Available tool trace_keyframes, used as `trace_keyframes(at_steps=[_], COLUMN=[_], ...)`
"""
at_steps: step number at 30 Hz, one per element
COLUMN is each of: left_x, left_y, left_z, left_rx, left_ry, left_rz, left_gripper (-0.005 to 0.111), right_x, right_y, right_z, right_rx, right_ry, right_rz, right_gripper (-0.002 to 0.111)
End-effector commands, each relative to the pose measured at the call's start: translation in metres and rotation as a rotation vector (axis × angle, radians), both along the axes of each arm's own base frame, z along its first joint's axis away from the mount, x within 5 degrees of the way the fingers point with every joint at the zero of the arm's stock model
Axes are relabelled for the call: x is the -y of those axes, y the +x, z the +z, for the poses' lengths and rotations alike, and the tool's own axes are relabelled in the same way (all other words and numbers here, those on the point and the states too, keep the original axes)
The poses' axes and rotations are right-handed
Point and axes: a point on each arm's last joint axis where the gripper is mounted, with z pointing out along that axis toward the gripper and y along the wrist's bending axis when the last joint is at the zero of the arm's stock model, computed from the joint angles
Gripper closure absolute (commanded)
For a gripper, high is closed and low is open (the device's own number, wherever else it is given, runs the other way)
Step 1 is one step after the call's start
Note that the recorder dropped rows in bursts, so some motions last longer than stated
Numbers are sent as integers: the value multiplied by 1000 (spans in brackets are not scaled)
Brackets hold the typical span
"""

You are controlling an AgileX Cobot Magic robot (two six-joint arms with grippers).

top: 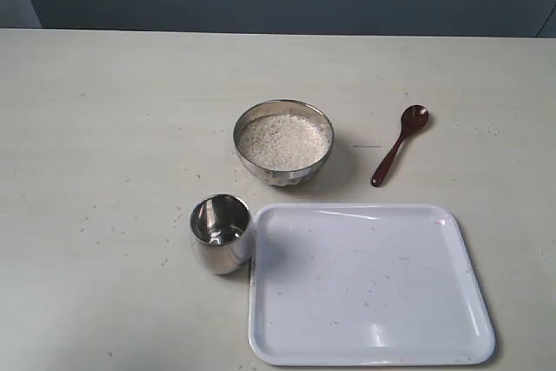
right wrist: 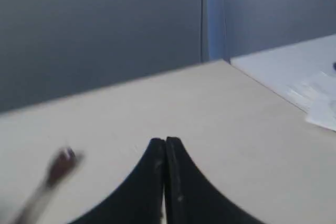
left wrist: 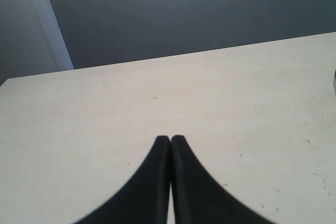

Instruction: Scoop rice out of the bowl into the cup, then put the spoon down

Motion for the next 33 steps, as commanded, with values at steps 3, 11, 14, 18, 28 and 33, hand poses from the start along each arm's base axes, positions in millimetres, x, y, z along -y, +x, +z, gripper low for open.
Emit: trace_keyframes(at_steps=[3, 11, 14, 18, 28, 33], left_x=[0, 0, 0, 0, 0, 0], left_y=[0, 0, 0, 0, 0, 0], left_z=[2, 2, 2, 2, 2, 2], left_rx=[9, 9, 9, 9, 9, 9], left_ry=[-7, -7, -7, -7, -7, -7], left_rz=[-3, -3, -3, -3, -3, -3], left_gripper=[106, 106, 106, 106, 106, 106], right_x=[13, 8, 6, -2, -11, -49], right_y=[-10, -5, -3, -12, 198, 268], right_z=[43, 31, 25, 98, 241, 164], right_rx=[597, 470, 402, 346, -547, -943], right_ry=[477, 692, 724, 344, 35, -26], right_rz=[-73, -27, -19, 24, 359, 241], right_gripper=[108, 108, 108, 109, 109, 109])
